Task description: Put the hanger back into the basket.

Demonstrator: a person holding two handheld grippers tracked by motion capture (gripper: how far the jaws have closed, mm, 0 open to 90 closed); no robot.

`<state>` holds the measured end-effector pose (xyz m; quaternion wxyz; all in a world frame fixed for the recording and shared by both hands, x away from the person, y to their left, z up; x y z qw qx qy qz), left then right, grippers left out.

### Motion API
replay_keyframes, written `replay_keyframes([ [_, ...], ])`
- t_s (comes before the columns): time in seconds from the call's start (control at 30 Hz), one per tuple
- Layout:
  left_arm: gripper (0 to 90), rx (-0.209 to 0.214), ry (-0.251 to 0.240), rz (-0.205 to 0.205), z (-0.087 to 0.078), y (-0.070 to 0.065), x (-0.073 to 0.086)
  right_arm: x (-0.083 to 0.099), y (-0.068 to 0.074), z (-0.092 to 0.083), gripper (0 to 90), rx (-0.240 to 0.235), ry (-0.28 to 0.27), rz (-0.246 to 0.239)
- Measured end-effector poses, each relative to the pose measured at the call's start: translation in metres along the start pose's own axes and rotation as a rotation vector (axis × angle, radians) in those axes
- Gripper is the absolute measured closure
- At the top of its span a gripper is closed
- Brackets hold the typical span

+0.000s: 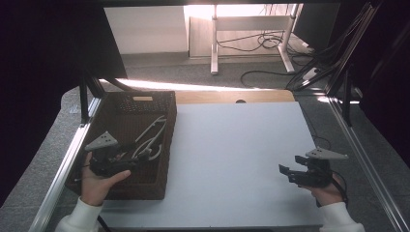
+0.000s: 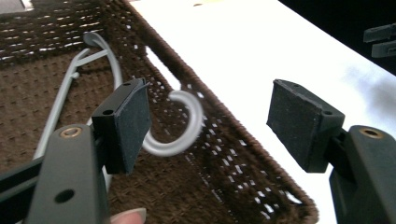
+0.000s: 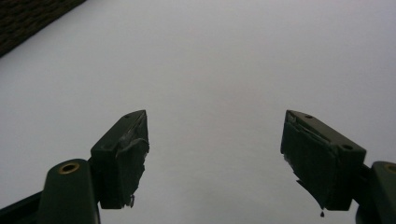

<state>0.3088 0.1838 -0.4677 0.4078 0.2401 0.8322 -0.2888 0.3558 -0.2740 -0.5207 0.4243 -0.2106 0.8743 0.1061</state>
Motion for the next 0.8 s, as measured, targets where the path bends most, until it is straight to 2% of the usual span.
replay_keyframes([
  [0.1,29.9,0.027,0.021,0.003,0.007,-0.012,0.007,0.001,0.012,-0.001,23.9,-0.019,0.002,-0.022],
  [0.23,30.0,0.013,0.039,0.021,0.01,-0.017,0.012,0.001,0.022,0.003,23.8,-0.046,0.007,-0.049],
  [0.33,29.8,0.013,0.042,0.015,0.01,-0.017,0.013,0.003,0.027,0.005,23.7,-0.065,0.014,-0.06],
  [0.6,29.3,0.005,0.045,0.002,0.01,-0.013,0.017,0.002,0.028,0.01,22.2,-0.082,0.0,-0.072],
  [0.8,28.5,0.007,0.04,-0.004,0.009,-0.012,0.017,-0.002,0.028,0.013,18.3,-0.088,-0.032,-0.066],
])
Point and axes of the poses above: each handheld gripper's, and its own axes: z roughly forward along the jaws, x roughly out of its underside, y roughly to its left, the point moved 10 cm from there along z, roughly forward along the jaws, and after that the axes turned 7 degrees about x, right-handed, at the moved point
